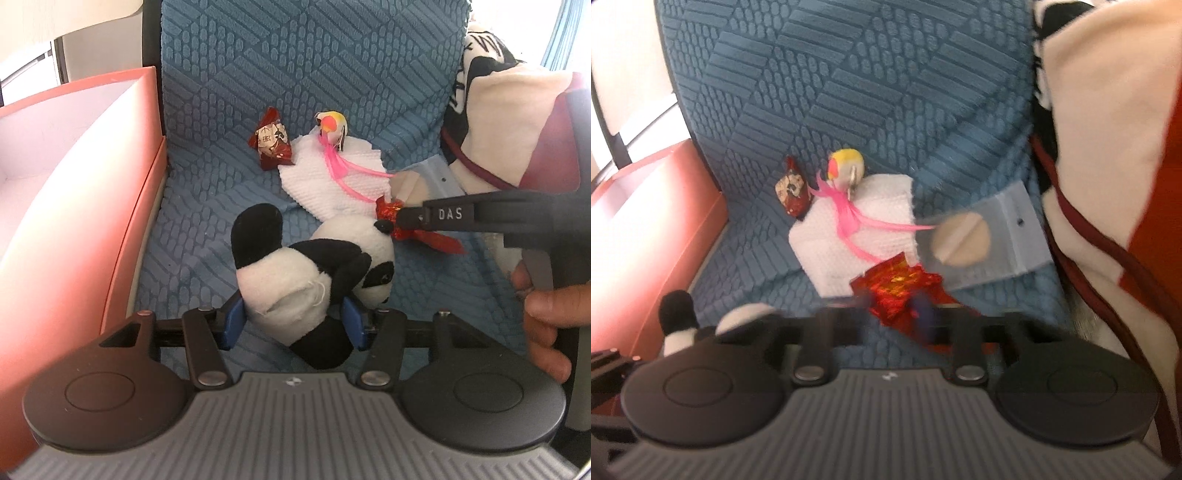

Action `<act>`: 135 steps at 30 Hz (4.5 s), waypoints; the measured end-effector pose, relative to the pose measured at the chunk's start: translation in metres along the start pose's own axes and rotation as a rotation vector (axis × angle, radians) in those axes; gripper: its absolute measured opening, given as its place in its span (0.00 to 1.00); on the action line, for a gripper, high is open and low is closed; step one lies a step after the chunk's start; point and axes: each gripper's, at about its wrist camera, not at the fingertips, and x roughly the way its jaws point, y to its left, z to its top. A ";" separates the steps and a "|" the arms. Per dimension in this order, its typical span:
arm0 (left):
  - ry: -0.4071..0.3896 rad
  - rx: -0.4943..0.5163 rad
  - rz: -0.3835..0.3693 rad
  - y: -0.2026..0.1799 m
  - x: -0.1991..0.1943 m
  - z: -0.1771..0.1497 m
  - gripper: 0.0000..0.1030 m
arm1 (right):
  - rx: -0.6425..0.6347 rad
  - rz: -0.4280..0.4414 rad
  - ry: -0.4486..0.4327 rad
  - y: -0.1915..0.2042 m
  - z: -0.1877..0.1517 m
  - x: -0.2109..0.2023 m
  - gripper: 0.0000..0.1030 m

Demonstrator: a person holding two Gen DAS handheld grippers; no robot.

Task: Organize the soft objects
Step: 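Close the left tool on the panda plush while the right tool grasps the red wrapper, then lift the panda plush with the left tool while the right tool carries the red wrapper toward the pink box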

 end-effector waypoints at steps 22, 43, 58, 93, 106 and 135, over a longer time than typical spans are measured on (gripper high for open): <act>0.019 -0.072 0.004 0.009 -0.012 -0.004 0.58 | 0.092 0.009 -0.013 0.000 -0.005 0.002 0.40; 0.061 -0.128 0.013 0.013 0.005 -0.005 0.59 | -0.045 -0.104 0.045 0.015 -0.007 0.035 0.48; 0.047 -0.145 -0.002 0.018 -0.006 -0.009 0.59 | 0.021 -0.097 -0.022 0.003 -0.012 -0.025 0.44; 0.006 -0.048 -0.111 -0.002 -0.126 -0.032 0.59 | 0.107 -0.076 -0.099 0.028 -0.089 -0.182 0.44; -0.055 -0.059 -0.125 0.012 -0.178 -0.007 0.59 | 0.066 -0.024 -0.179 0.056 -0.060 -0.222 0.44; -0.156 -0.228 0.117 0.208 -0.264 0.020 0.59 | -0.202 0.272 -0.189 0.247 0.035 -0.193 0.44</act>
